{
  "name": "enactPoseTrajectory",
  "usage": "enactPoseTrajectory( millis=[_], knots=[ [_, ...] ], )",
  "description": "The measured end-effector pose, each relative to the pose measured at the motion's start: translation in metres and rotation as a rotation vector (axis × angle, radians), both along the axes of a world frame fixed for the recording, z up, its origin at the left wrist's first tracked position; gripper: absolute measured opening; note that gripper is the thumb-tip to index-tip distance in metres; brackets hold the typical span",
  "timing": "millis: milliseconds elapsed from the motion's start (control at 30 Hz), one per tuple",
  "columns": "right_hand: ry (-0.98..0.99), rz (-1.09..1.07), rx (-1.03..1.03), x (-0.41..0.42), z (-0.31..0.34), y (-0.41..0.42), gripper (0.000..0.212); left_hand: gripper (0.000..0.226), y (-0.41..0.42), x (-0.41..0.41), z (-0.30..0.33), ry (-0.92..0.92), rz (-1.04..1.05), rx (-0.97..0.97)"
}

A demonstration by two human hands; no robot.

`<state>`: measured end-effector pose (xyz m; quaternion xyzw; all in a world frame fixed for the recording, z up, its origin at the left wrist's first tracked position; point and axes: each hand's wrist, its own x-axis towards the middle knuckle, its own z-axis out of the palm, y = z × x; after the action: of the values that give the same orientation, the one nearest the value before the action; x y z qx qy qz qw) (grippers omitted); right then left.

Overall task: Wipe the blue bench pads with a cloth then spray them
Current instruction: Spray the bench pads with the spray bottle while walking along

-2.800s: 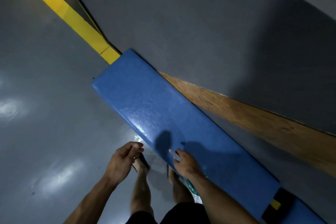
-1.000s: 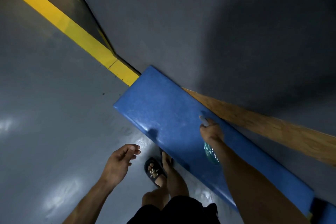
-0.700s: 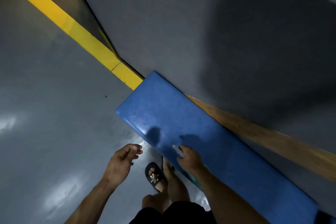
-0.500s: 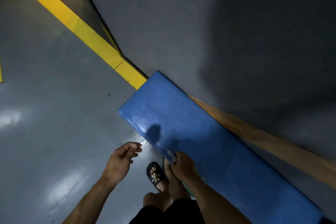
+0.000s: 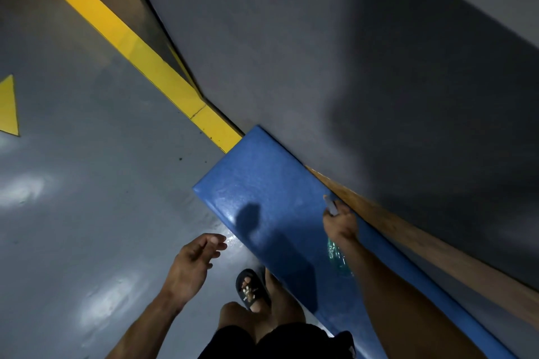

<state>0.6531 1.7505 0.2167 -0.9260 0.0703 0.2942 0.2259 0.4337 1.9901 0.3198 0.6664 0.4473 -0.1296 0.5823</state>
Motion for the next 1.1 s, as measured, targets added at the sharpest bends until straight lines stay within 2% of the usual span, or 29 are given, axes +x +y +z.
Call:
enactPoseTrajectory(
  millis=[133, 233, 300, 367, 467, 633, 767, 900, 1100],
  knots=[
    [-0.005, 0.012, -0.011, 0.003, 0.001, 0.002, 0.008, 0.024, -0.001, 0.001, -0.001, 0.009, 0.012, -0.003],
    [0.048, 0.039, 0.084, -0.016, 0.003, 0.006, 0.020, 0.025, -0.003, 0.004, 0.001, 0.013, 0.022, -0.010],
    [0.094, 0.100, 0.140, -0.034, 0.000, 0.010, 0.022, 0.024, -0.001, 0.006, 0.002, 0.010, 0.036, -0.010],
    [0.156, 0.197, 0.161, -0.055, -0.004, 0.015, 0.013, 0.024, 0.002, 0.007, 0.002, 0.004, 0.043, -0.011],
    [0.187, 0.331, 0.184, -0.083, -0.014, 0.028, 0.028, 0.026, 0.006, 0.004, 0.002, 0.009, 0.047, -0.019],
    [0.190, 0.433, 0.128, -0.110, -0.005, 0.054, 0.030, 0.028, 0.023, -0.003, -0.001, 0.000, 0.040, -0.025],
    [0.140, 0.366, 0.050, -0.111, -0.006, 0.066, 0.024, 0.025, 0.039, -0.005, 0.001, -0.014, 0.046, -0.031],
    [0.114, 0.204, 0.149, -0.090, 0.000, 0.071, 0.012, 0.026, 0.056, -0.011, -0.003, 0.000, 0.025, -0.026],
    [-0.011, -0.011, 0.189, -0.034, 0.012, 0.082, 0.012, 0.026, 0.080, -0.013, -0.008, 0.003, -0.001, -0.044]
  ],
)
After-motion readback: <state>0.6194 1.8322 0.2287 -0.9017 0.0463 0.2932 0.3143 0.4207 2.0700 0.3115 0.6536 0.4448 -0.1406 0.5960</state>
